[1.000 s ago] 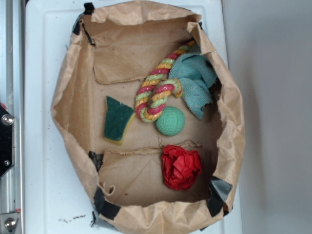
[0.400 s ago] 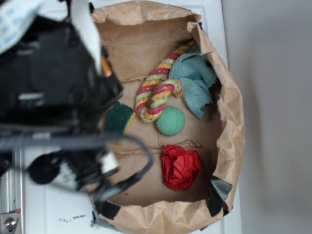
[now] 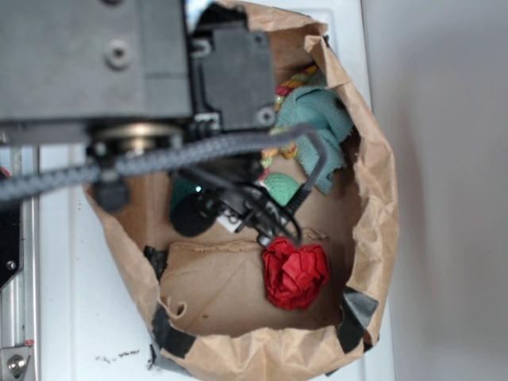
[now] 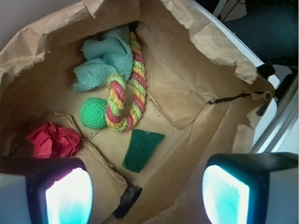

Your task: Grab the green sponge.

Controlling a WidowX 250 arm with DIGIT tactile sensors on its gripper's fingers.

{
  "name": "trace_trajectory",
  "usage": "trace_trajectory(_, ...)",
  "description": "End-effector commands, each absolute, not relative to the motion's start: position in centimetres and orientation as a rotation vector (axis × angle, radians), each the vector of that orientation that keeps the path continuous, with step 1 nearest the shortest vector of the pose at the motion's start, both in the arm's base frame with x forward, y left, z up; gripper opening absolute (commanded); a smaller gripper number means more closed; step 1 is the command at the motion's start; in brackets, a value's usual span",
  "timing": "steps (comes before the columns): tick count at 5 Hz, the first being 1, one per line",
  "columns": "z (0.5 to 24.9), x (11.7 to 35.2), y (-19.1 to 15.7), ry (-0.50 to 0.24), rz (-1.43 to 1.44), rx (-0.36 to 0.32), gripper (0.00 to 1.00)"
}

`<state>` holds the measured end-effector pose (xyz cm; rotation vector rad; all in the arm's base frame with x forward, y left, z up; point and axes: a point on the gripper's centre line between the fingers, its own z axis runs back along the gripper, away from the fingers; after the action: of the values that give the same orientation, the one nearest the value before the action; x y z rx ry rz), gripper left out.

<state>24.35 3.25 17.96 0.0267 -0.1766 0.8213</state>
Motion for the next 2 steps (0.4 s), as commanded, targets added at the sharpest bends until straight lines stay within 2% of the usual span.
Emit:
trace_trajectory(1, 19.3, 24.2, 4.0, -0.22, 0.823, 0.012, 1.0)
trace_trajectory(2, 16.2, 24.0, 3.8, -0.308, 0.851, -0.026, 1.0)
